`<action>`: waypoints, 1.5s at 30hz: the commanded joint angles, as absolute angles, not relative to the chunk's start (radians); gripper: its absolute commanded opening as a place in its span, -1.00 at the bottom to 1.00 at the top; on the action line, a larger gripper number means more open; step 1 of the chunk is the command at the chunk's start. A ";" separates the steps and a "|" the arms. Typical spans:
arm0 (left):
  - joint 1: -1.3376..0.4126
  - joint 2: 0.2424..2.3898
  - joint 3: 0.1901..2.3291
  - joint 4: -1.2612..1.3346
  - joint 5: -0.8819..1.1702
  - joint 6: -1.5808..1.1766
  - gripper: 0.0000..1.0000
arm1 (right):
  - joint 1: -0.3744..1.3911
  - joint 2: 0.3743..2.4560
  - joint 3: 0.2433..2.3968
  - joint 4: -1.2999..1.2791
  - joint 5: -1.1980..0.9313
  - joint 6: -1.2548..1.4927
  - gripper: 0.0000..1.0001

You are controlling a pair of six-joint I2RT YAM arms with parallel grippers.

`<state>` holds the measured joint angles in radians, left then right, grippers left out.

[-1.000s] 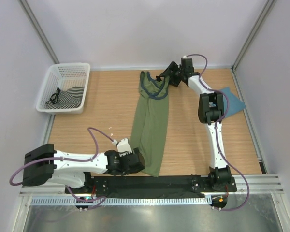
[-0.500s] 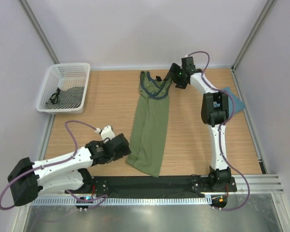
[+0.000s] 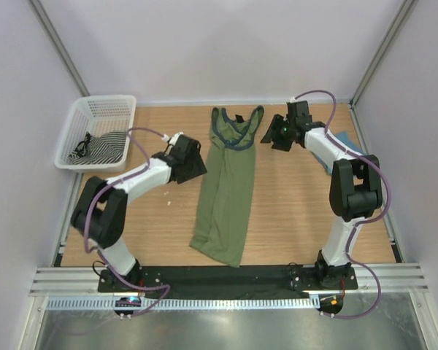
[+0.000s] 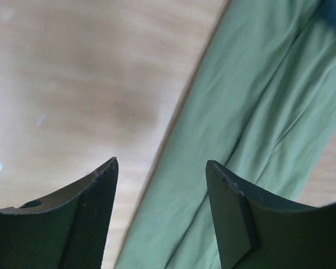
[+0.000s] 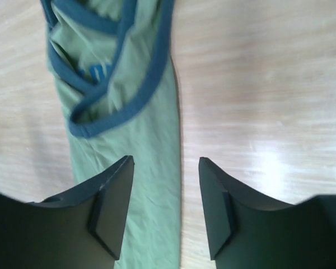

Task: Fold and stack the tank tops
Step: Fold the tank top

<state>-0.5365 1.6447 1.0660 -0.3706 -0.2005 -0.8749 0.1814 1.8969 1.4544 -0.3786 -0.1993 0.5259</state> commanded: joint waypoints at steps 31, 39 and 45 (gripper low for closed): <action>-0.402 2.158 1.612 -0.166 0.113 -0.768 0.11 | 0.190 2.180 1.511 -0.175 -0.451 0.615 -0.39; -0.385 2.250 1.687 -0.173 0.146 -0.805 -0.53 | 0.187 2.230 1.578 -0.190 -0.454 0.627 -0.98; -0.377 2.275 1.706 -0.167 0.112 -0.853 -1.00 | 0.170 2.305 1.730 -0.296 -0.431 0.611 -0.98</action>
<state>-0.3855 2.2757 1.6695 -0.1932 0.1169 -0.8299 0.1783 2.2681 1.6199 -0.2428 -0.4557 0.6266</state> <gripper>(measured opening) 0.009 0.026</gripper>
